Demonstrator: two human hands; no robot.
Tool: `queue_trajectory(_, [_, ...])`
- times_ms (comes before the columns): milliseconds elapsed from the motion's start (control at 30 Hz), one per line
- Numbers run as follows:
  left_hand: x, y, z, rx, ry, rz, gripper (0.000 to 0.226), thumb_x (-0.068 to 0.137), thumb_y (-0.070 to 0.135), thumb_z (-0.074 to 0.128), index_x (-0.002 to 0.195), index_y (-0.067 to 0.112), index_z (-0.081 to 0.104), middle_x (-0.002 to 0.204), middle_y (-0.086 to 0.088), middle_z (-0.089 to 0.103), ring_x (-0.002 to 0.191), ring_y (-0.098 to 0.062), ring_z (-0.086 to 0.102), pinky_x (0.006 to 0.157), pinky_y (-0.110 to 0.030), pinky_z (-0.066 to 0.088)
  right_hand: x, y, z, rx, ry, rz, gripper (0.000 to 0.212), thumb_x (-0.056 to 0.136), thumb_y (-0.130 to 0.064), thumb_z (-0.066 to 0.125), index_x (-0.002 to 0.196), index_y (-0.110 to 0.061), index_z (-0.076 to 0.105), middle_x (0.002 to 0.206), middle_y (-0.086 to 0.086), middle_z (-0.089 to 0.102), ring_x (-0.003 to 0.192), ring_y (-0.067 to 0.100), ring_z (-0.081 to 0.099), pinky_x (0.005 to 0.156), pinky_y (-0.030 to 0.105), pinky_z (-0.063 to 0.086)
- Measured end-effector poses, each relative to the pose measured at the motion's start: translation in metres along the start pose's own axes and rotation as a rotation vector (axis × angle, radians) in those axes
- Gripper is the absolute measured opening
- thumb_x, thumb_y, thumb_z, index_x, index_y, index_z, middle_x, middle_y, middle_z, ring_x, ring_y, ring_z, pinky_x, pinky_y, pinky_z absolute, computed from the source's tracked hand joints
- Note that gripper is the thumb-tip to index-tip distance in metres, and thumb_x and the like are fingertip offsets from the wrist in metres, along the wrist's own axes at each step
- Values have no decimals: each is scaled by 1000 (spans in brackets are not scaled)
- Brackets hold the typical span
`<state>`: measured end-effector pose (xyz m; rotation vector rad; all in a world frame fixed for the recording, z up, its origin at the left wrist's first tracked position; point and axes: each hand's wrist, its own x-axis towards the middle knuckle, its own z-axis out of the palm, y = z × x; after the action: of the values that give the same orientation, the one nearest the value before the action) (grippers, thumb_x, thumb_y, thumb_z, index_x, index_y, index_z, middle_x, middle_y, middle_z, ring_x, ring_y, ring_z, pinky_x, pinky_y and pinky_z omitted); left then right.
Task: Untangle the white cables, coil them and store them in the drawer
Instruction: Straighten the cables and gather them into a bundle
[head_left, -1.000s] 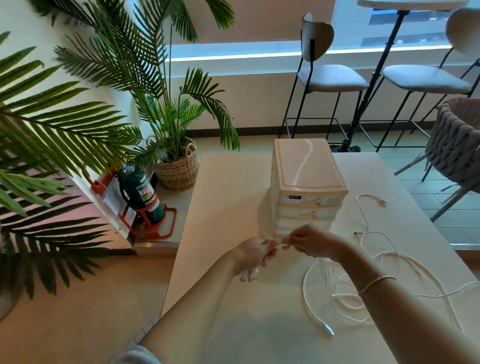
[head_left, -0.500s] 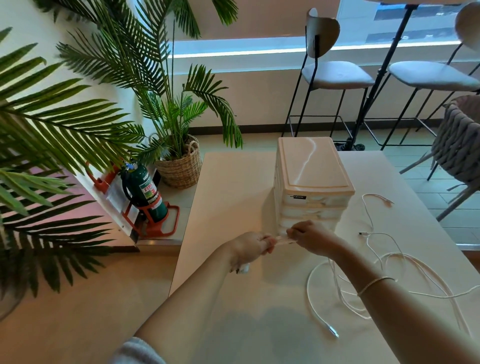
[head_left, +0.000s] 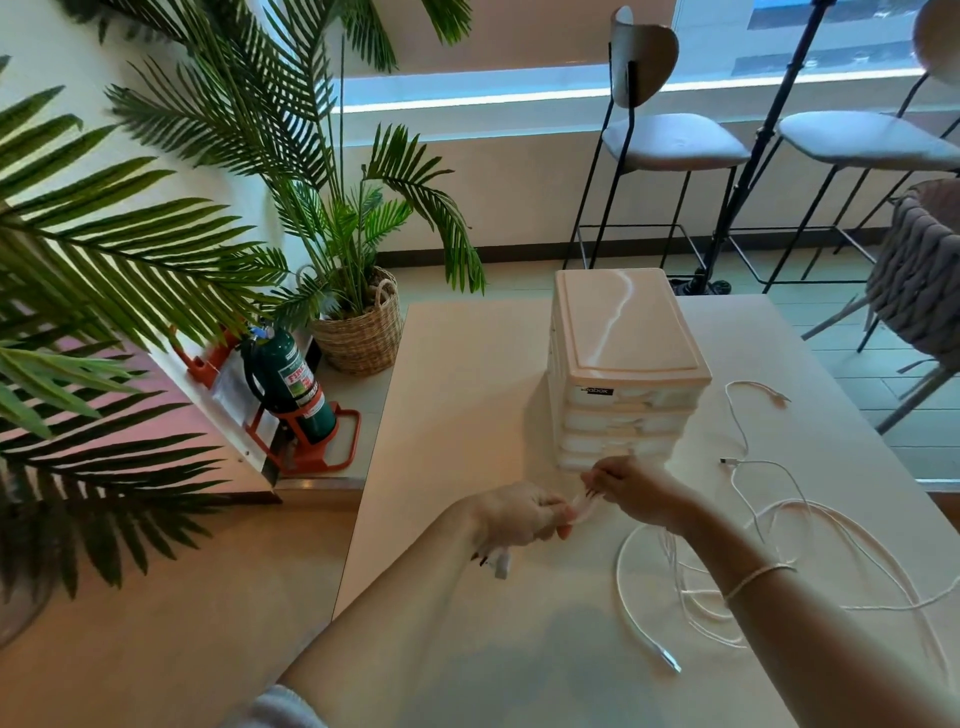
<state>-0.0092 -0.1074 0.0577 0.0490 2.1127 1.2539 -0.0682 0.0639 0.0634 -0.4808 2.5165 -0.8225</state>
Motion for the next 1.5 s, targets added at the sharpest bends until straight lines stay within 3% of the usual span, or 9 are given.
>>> queue_trajectory(133, [2, -12, -17, 122, 206, 6, 28, 98, 27, 41, 73, 23, 53, 66, 4, 43, 58, -11, 36, 57, -25, 32, -5, -8, 7, 79, -129, 24, 37, 95, -26, 47, 59, -26, 56, 58, -5, 44, 53, 7, 38, 51, 20, 30])
queue_trajectory(267, [5, -21, -21, 102, 186, -23, 19, 98, 21, 43, 85, 15, 54, 63, 4, 45, 55, -8, 37, 58, -25, 30, -8, -12, 8, 82, -280, 46, 38, 97, -31, 42, 63, -26, 59, 57, -6, 42, 52, 7, 35, 47, 14, 27])
queue_trajectory(500, [2, -24, -14, 313, 97, -110, 29, 99, 22, 37, 109, 10, 62, 69, 3, 52, 64, -12, 44, 60, -21, 33, -6, -2, 22, -124, -197, 3, 34, 96, -27, 45, 65, -25, 59, 63, -7, 48, 61, 9, 44, 54, 16, 32])
queue_trajectory(567, [0, -23, -15, 433, 79, -142, 31, 99, 19, 35, 113, 10, 61, 94, -9, 64, 85, -21, 53, 71, -26, 39, -6, -1, 29, -197, -200, 9, 30, 97, -27, 42, 75, -21, 62, 75, -2, 53, 75, 13, 47, 64, 24, 34])
queue_trajectory(667, [-3, -31, -13, 518, 68, -202, 34, 99, 16, 30, 116, 12, 59, 121, -15, 57, 111, -30, 52, 82, -25, 38, -8, 3, 34, -236, -195, 26, 31, 97, -24, 39, 73, -21, 58, 89, 5, 57, 85, 18, 48, 71, 25, 31])
queue_trajectory(867, [-4, -62, -18, 553, 15, -252, 30, 95, 11, 32, 113, 14, 56, 112, -12, 60, 88, -22, 48, 78, -27, 40, -7, 3, 56, -298, -165, 41, 33, 99, -19, 35, 88, -13, 66, 111, 14, 64, 103, 28, 55, 69, 26, 28])
queue_trajectory(1067, [-8, -88, -25, 773, 29, -285, 33, 90, 9, 31, 113, 22, 50, 118, -10, 54, 105, -31, 51, 83, -34, 40, 0, 0, 82, -220, -133, 73, 30, 97, -21, 39, 100, -7, 65, 107, 10, 66, 101, 28, 57, 75, 28, 38])
queue_trajectory(1300, [-3, -118, -16, 1205, 170, -146, 34, 92, 6, 35, 124, 7, 48, 128, -14, 47, 119, -30, 39, 96, -38, 32, 4, -3, 110, -331, -60, 110, 31, 98, -29, 36, 104, -13, 62, 109, 12, 64, 99, 30, 59, 64, 28, 34])
queue_trajectory(1500, [2, -102, 11, 877, 177, -75, 31, 98, 22, 35, 123, 10, 48, 128, -13, 50, 121, -30, 42, 95, -36, 31, 0, -1, 120, -344, -22, 112, 32, 98, -30, 36, 105, -12, 61, 108, 14, 64, 96, 31, 59, 63, 27, 32])
